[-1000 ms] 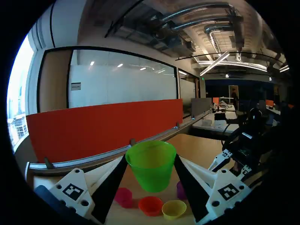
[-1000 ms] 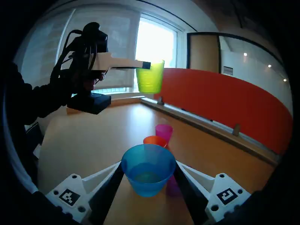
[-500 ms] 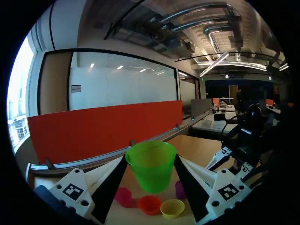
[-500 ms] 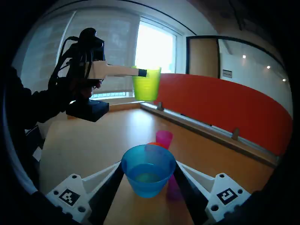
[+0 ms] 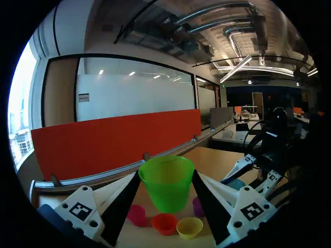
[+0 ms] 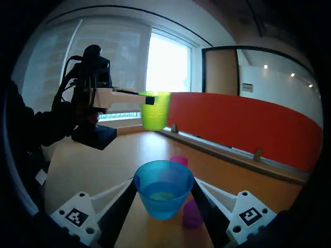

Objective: Pour water

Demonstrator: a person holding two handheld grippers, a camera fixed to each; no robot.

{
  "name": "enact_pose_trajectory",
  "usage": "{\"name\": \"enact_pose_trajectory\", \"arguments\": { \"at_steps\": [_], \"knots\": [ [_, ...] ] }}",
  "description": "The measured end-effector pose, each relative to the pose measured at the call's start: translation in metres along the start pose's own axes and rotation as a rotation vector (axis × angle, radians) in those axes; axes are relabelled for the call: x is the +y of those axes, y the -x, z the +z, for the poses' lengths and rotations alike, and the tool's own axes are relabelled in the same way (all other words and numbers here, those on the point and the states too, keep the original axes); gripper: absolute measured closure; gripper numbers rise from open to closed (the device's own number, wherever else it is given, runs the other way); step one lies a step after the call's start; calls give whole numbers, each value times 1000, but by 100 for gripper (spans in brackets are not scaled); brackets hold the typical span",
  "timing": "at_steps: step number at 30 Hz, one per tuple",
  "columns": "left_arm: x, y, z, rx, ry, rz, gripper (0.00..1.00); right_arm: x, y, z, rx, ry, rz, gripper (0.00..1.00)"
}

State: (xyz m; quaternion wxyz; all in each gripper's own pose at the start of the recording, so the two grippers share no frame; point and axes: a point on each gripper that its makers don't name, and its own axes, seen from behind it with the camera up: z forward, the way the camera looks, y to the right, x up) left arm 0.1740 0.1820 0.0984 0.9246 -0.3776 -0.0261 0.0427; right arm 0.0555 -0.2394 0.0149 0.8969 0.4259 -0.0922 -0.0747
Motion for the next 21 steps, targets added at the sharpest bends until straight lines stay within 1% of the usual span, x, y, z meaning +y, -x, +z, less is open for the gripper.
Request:
{"name": "enact_pose_trajectory", "arguments": {
  "at_steps": [11,21],
  "knots": [
    [0,-1,-4,-3,-2,1,11,7,-24,-2,50,20,-12,9],
    [2,4,-7,-10,0,-3,11,10,-41,-3,77,37,-21,8]
  ]
}}
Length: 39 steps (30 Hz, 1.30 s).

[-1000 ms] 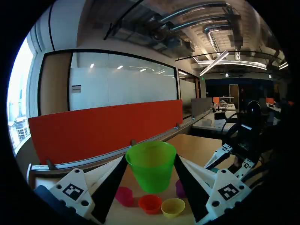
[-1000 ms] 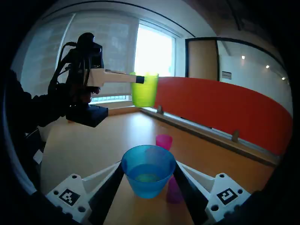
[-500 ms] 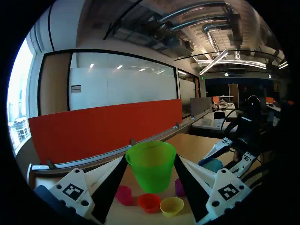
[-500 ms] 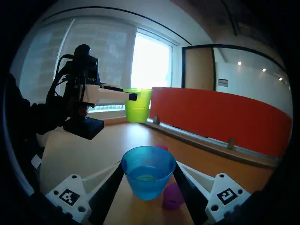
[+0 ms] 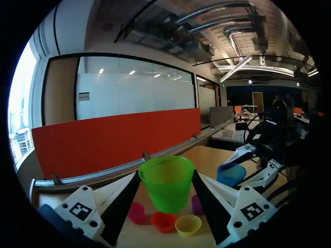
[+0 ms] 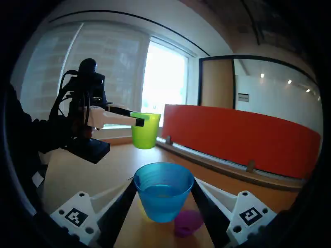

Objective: Pour water

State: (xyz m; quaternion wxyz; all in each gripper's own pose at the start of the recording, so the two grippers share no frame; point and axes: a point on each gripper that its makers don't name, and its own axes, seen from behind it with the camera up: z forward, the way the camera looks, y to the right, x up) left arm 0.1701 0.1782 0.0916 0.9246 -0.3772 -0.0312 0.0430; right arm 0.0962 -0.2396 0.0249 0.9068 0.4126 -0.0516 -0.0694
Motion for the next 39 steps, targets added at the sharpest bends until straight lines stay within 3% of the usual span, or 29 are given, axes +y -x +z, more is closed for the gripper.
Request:
{"name": "enact_pose_trajectory", "arguments": {
  "at_steps": [39],
  "knots": [
    [8,7,-15,-23,9,-10,11,0,-34,-2,23,-7,-7,9]
  ]
}}
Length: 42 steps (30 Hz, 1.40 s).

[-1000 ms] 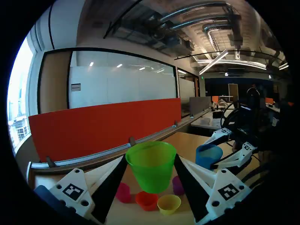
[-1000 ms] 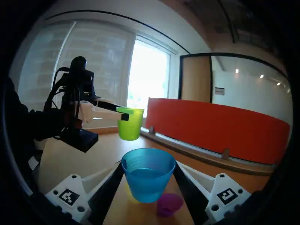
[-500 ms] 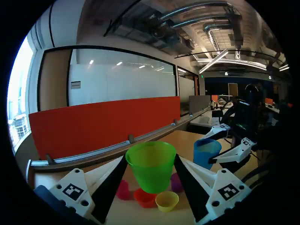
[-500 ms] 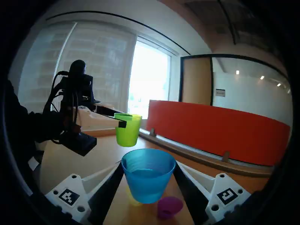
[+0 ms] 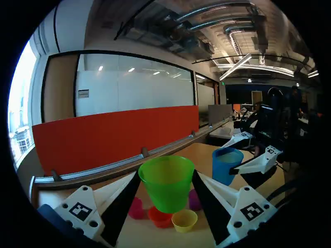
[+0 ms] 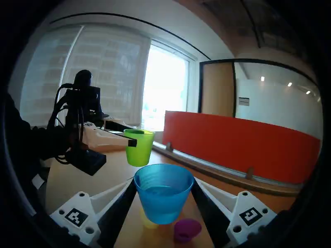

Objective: Pour water

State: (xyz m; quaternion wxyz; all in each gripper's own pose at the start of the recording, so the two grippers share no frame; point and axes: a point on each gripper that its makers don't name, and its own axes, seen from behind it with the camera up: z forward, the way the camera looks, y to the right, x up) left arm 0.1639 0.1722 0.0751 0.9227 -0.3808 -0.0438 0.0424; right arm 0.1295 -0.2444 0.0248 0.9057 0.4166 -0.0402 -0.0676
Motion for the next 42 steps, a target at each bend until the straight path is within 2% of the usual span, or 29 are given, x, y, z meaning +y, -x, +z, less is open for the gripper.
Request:
{"name": "enact_pose_trajectory", "arguments": {
  "at_steps": [24,42],
  "knots": [
    [6,14,-3,-12,3,-16,12,9,-15,-3,-37,-17,-110,9],
    [12,21,-10,-8,11,-19,12,16,-34,5,-64,-43,-247,9]
  ]
}}
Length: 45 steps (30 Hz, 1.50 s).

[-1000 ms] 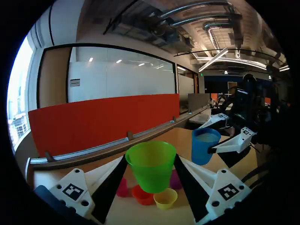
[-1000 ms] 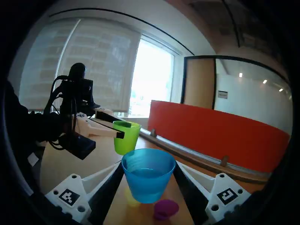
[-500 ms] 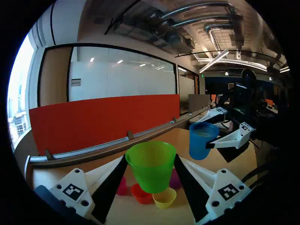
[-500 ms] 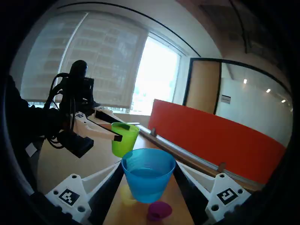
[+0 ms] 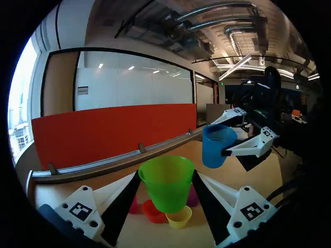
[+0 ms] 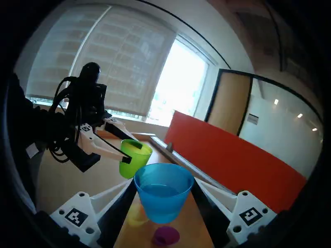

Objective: Pour water

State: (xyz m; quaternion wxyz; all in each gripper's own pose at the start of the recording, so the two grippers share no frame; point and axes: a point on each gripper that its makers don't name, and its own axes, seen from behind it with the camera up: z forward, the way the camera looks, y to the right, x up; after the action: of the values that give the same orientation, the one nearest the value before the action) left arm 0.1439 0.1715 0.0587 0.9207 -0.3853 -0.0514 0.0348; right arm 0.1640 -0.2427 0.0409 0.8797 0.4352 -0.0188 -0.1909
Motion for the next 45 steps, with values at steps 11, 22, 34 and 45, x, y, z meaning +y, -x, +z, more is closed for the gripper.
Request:
{"name": "enact_pose_trajectory", "arguments": {
  "at_steps": [11,22,34,45],
  "knots": [
    [6,3,-2,0,8,0,12,7,-12,6,-6,-12,-66,9],
    [16,6,-4,-2,18,7,12,4,-21,15,-11,-35,-142,9],
    [15,7,-6,-1,15,7,12,5,-27,27,-27,-53,-216,9],
    [20,8,-9,-1,20,14,12,5,-35,36,-30,-61,-276,9]
  ]
}}
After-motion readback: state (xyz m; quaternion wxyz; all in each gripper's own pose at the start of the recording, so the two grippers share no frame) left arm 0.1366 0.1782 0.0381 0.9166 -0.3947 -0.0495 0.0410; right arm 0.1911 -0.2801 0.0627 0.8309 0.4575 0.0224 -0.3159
